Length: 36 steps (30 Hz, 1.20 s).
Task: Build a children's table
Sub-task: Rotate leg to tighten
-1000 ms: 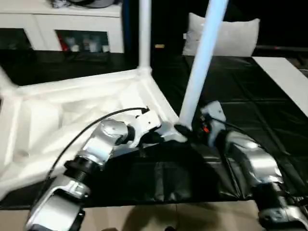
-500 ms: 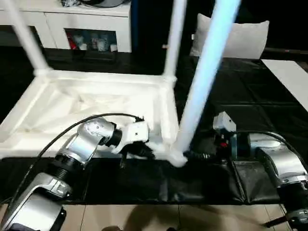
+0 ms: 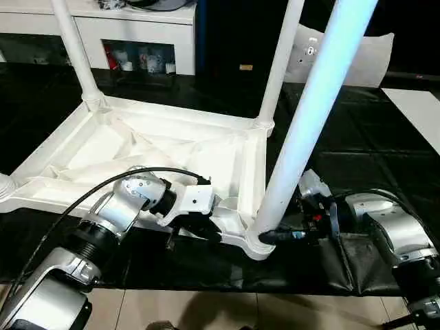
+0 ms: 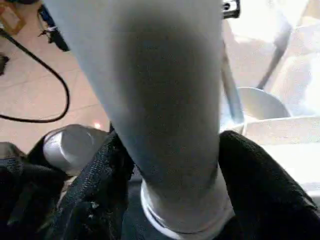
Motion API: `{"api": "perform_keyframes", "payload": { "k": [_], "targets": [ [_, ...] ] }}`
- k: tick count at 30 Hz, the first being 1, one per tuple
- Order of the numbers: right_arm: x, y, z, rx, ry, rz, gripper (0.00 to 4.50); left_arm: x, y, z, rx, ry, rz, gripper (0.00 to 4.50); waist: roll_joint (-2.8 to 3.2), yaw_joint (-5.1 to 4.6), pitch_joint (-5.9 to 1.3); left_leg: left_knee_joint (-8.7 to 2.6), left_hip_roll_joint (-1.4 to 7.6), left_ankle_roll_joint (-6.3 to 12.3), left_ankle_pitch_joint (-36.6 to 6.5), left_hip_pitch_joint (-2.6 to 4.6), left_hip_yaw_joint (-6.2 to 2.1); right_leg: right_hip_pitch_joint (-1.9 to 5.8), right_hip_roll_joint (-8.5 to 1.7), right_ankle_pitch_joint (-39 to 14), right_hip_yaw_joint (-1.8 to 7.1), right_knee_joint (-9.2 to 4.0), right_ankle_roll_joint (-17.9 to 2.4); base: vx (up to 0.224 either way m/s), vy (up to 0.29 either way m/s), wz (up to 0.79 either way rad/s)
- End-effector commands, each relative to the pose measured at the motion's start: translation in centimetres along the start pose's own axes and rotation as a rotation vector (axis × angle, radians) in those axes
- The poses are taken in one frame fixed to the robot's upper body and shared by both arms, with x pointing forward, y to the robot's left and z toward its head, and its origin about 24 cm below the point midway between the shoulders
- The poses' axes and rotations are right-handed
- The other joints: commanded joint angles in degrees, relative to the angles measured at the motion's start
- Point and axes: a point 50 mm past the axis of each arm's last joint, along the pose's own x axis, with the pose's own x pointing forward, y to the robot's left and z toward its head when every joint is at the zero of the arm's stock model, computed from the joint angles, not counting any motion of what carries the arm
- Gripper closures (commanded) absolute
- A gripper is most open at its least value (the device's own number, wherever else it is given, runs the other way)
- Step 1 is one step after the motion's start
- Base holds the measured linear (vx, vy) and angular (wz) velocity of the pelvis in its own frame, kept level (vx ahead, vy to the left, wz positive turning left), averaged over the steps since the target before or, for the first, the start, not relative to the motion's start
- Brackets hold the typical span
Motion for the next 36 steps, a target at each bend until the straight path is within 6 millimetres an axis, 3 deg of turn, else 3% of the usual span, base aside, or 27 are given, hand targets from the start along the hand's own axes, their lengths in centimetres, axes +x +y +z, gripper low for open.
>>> {"api": "perform_keyframes", "payload": {
  "k": [1, 7, 9, 10, 11, 13, 15, 16, 17, 18, 19, 22, 25, 28, 30, 36],
  "targets": [
    [-0.3, 0.4, 0.3, -0.004, -0.003, 0.033, 2.10, 0.5, 0.0, 0.9, 0.051, -0.010, -0.058, 4.50, 0.19, -0.20, -3.88, -3.60, 3.02, 3.81, -5.62, -0.30, -0.49, 3.61, -5.26, -15.59, 3.56, -4.06, -9.45, 0.000, 0.000, 0.00],
    [0.2, 0.7, 0.5, 0.016, -0.057, 0.035, 2.43, 0.6, 0.3, 0.7, -0.009, -0.043, 0.003, 4.50, 0.14, 0.12, -3.85, -3.64, 3.00, 3.57, -5.64, -0.27, -0.50, 3.58, -5.29, -16.45, 3.55, -4.11, -8.92, 0.000, 0.000, 0.00],
    [1.0, 0.3, 0.6, 0.037, -0.093, -0.054, 2.47, 0.8, 0.9, 1.2, -0.069, -0.100, 0.079, 4.50, 0.14, 0.23, -3.77, -3.65, 2.94, 3.44, -5.70, -0.23, -0.49, 3.51, -5.33, -17.59, 3.51, -4.33, -8.50, 0.000, 0.000, 0.00],
    [1.2, 0.0, 0.6, 0.040, -0.093, -0.090, 2.47, 0.8, 1.0, 1.3, -0.081, -0.110, 0.091, 4.50, 0.10, 0.01, -3.69, -3.69, 2.90, 3.24, -6.05, -0.33, -0.44, 3.47, -5.32, -18.40, 3.49, -4.41, -8.30, 0.000, 0.000, 0.00],
    [2.1, -1.2, 0.6, 0.059, -0.089, -0.236, 2.48, 1.1, 1.3, 1.7, -0.128, -0.136, 0.142, 4.50, 0.17, -0.33, -3.47, -3.79, 2.65, 2.17, -7.21, -0.24, -0.57, 3.32, -5.37, -22.82, 3.26, -4.90, -6.83, 0.000, 0.000, 0.00],
    [2.4, -1.5, 0.5, 0.068, -0.087, -0.277, 2.49, 1.3, 1.4, 1.7, -0.141, -0.140, 0.160, 4.50, 0.07, -0.78, -3.32, -3.76, 2.25, 1.44, -8.63, -0.12, -0.65, 3.24, -5.31, -27.22, 2.91, -5.61, -5.38, 0.000, 0.000, 0.00],
    [3.8, -3.1, 0.6, 0.137, -0.094, -0.479, 2.52, 2.0, 1.7, 2.2, -0.189, -0.171, 0.218, 4.50, 0.02, -1.84, -3.39, -3.88, 2.07, 1.02, -7.97, -0.73, -0.95, 3.63, -5.24, -28.91, 2.70, -5.81, -3.53, 0.000, 0.000, 0.00],
    [3.8, -3.1, 0.6, 0.137, -0.094, -0.479, 2.53, 2.0, 1.7, 2.2, -0.189, -0.171, 0.218, 4.50, 0.04, -2.25, -3.48, -3.81, 2.11, 0.73, -7.88, -0.65, -0.94, 3.51, -5.19, -28.46, 2.74, -5.67, -3.67, 0.000, 0.000, 0.00],
    [4.1, -3.4, 0.6, 0.162, -0.097, -0.524, 2.54, 2.3, 1.9, 2.4, -0.206, -0.180, 0.245, 4.50, 0.06, -3.49, -3.47, -3.70, 1.98, 0.75, -8.43, -0.70, -1.01, 3.43, -5.12, -28.55, 2.57, -5.90, -3.83, 0.000, 0.000, 0.00],
    [4.8, -4.4, 0.7, 0.228, -0.104, -0.665, 2.55, 3.0, 2.5, 2.8, -0.242, -0.173, 0.329, 4.50, -0.08, -3.78, -3.55, -3.63, 1.95, 0.86, -8.24, -0.67, -1.00, 3.46, -5.11, -28.21, 2.63, -5.86, -3.88, 0.000, 0.000, 0.00],
    [5.0, -4.5, 0.7, 0.245, -0.106, -0.699, 2.55, 3.2, 2.7, 2.9, -0.251, -0.169, 0.355, 4.50, 0.16, -4.25, -3.50, -3.59, 2.07, 0.82, -8.11, -0.58, -0.94, 3.12, -5.01, -27.18, 2.77, -5.73, -4.73, 0.000, 0.000, 0.00],
    [6.1, -5.4, 0.8, 0.303, -0.110, -0.878, 2.55, 4.2, 3.5, 3.4, -0.308, -0.171, 0.468, 4.50, 0.17, -4.58, -3.67, -3.53, 2.04, 1.30, -7.17, -0.59, -0.79, 3.18, -5.03, -25.13, 3.03, -5.57, -5.34, 0.000, 0.000, 0.00],
    [6.7, -5.4, 1.2, 0.268, -0.127, -0.864, 2.55, 4.5, 3.5, 3.7, -0.327, -0.179, 0.490, 4.50, 0.30, -4.48, -3.79, -3.56, 2.20, 2.44, -6.52, -0.47, -0.69, 3.21, -4.99, -20.76, 3.23, -5.16, -6.99, 0.000, 0.000, 0.00],
    [6.9, -5.0, 1.7, 0.215, -0.158, -0.829, 1.87, 4.5, 3.5, 3.5, -0.326, -0.168, 0.501, 4.50, 0.34, -4.23, -3.78, -3.63, 2.30, 3.07, -6.18, -0.67, -0.70, 3.46, -5.11, -18.75, 3.32, -4.91, -7.60, 0.000, 0.000, 0.00],
    [6.3, -4.4, 1.9, 0.185, -0.222, -0.746, 1.79, 3.9, 3.4, 2.8, -0.284, -0.135, 0.501, 4.50, 0.28, -3.91, -3.72, -3.65, 2.40, 3.41, -6.61, -0.53, -0.63, 3.47, -5.23, -18.96, 3.39, -5.04, -7.51, 0.000, 0.000, 0.00],
    [4.2, -3.6, 1.0, 0.081, -0.185, -0.658, 1.35, 2.8, 2.7, 1.7, -0.233, -0.084, 0.455, 4.50, 0.56, -3.33, -3.74, -3.77, 2.71, 4.08, -6.14, -0.52, -0.68, 3.59, -5.21, -15.58, 3.47, -4.48, -8.91, 0.000, 0.000, 0.00]
  ]
}}
